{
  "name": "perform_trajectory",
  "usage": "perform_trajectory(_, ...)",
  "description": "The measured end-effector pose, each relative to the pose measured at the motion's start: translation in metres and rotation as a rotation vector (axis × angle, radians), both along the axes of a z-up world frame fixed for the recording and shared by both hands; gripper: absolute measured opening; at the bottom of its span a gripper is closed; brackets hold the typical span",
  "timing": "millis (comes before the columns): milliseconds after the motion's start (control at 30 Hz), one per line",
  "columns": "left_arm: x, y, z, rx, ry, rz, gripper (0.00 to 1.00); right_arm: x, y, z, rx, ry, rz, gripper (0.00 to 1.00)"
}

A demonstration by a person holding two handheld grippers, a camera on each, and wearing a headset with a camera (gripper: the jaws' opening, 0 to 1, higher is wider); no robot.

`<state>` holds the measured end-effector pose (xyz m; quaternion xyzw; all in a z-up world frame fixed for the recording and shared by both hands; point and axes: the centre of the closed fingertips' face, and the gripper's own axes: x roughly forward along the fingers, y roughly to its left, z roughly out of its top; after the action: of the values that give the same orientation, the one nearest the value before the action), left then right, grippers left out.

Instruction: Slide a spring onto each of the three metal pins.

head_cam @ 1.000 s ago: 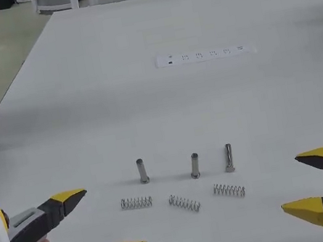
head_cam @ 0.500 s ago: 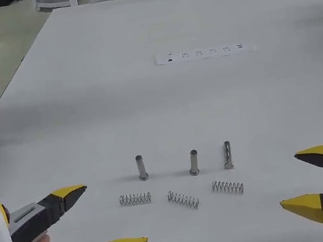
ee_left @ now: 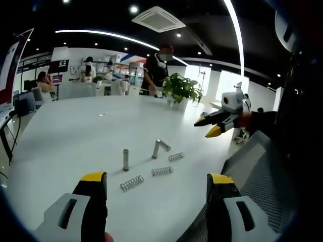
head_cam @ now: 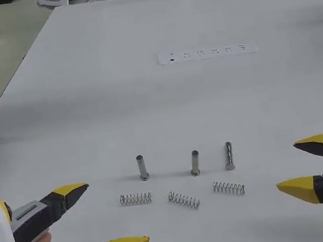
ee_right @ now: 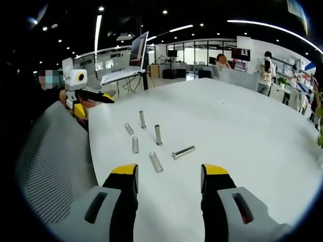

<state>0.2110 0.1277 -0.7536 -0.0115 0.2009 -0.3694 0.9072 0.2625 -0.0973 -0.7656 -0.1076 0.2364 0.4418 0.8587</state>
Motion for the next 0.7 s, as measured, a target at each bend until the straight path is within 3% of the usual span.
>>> perform_trajectory(500,0.000,-0.003,0.003,-0.005,-0.008,-0.005,0.77,0.038,0.013,-0.002,-0.073,0.029,-0.003,0.45)
perform_trajectory(700,0.000,-0.004,0.003,-0.004,-0.008,-0.007,0.77,0.049,0.021,-0.006,-0.076,0.048,-0.013,0.44)
